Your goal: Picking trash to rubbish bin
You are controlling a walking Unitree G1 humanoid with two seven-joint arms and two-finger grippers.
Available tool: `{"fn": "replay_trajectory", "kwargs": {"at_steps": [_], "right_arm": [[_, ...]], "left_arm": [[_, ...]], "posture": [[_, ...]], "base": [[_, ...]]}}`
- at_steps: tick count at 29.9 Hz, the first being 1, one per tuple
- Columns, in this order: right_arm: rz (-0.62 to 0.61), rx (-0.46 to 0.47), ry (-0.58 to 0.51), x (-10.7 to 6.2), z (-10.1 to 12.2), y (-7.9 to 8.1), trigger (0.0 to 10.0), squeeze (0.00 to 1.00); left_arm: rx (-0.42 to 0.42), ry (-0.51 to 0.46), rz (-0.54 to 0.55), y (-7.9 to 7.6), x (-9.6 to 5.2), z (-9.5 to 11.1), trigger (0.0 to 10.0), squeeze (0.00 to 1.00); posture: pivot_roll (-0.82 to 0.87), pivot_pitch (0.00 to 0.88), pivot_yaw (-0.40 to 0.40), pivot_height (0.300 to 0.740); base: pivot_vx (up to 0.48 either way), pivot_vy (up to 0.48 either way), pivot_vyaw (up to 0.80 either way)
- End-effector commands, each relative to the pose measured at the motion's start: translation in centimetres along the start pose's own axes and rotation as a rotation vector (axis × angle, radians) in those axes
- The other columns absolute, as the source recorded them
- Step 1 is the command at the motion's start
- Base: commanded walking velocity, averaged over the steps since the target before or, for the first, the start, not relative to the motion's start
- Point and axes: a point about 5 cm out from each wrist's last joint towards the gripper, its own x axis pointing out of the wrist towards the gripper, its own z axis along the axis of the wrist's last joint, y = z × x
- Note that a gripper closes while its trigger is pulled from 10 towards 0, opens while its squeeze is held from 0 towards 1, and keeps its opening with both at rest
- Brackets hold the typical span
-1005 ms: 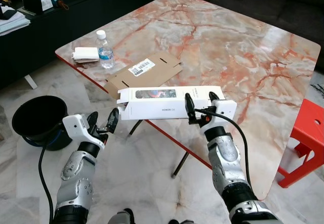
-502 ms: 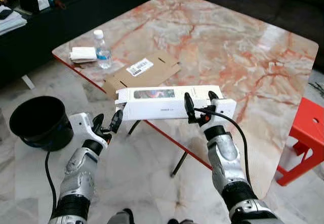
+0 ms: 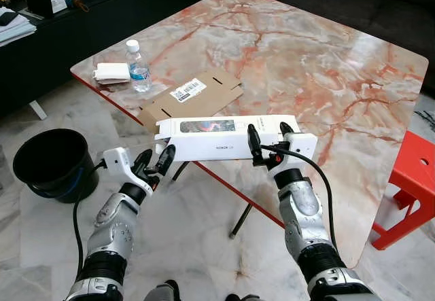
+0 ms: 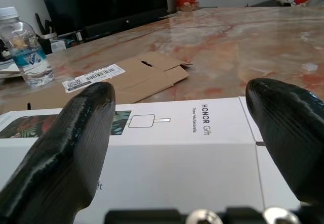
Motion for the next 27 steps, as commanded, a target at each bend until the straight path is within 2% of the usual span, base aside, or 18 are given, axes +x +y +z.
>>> {"fn": "replay_trajectory", "kwargs": {"at_steps": [1, 12, 13, 15, 16, 17, 18, 27], "right_arm": [[-0.012, 0.004, 0.004, 0.05, 0.00, -0.28, 10.0, 0.00], [-0.012, 0.005, 0.005, 0.06, -0.02, -0.24, 10.0, 0.00], [-0.013, 0.005, 0.005, 0.05, -0.03, -0.23, 10.0, 0.00], [-0.013, 0.005, 0.005, 0.04, -0.04, -0.22, 10.0, 0.00], [-0.014, 0.005, 0.005, 0.03, -0.05, -0.23, 10.0, 0.00], [-0.014, 0.005, 0.005, 0.02, -0.05, -0.23, 10.0, 0.00], [-0.014, 0.005, 0.007, 0.00, -0.07, -0.25, 10.0, 0.00], [-0.014, 0.005, 0.006, -0.03, -0.09, -0.22, 10.0, 0.00]], "left_arm": [[-0.021, 0.025, -0.016, -0.26, 0.23, -0.52, 10.0, 0.00], [-0.036, 0.045, -0.050, -0.77, 0.68, -0.87, 10.0, 0.00], [-0.037, 0.047, -0.054, -0.82, 0.73, -0.91, 8.3, 0.00], [-0.037, 0.049, -0.056, -0.86, 0.76, -0.94, 8.3, 0.00], [-0.039, 0.050, -0.060, -0.89, 0.79, -0.96, 3.5, 0.00], [-0.040, 0.050, -0.061, -0.91, 0.80, -0.98, 3.5, 0.00], [-0.042, 0.050, -0.064, -0.96, 0.85, -0.99, 0.0, 0.00], [-0.043, 0.049, -0.066, -0.99, 0.84, -0.99, 0.0, 0.00]], "posture": [[0.16, 0.162, -0.111, 0.740], [0.16, 0.160, -0.108, 0.740], [0.16, 0.160, -0.106, 0.740], [0.16, 0.160, -0.106, 0.740], [0.16, 0.160, -0.106, 0.740], [0.16, 0.160, -0.106, 0.740], [0.16, 0.160, -0.106, 0.740], [0.16, 0.158, -0.104, 0.740]], "base": [[0.000, 0.000, 0.00], [0.000, 0.000, 0.00], [0.000, 0.000, 0.00], [0.000, 0.000, 0.00], [0.000, 0.000, 0.00], [0.000, 0.000, 0.00], [0.000, 0.000, 0.00], [0.000, 0.000, 0.00]]}}
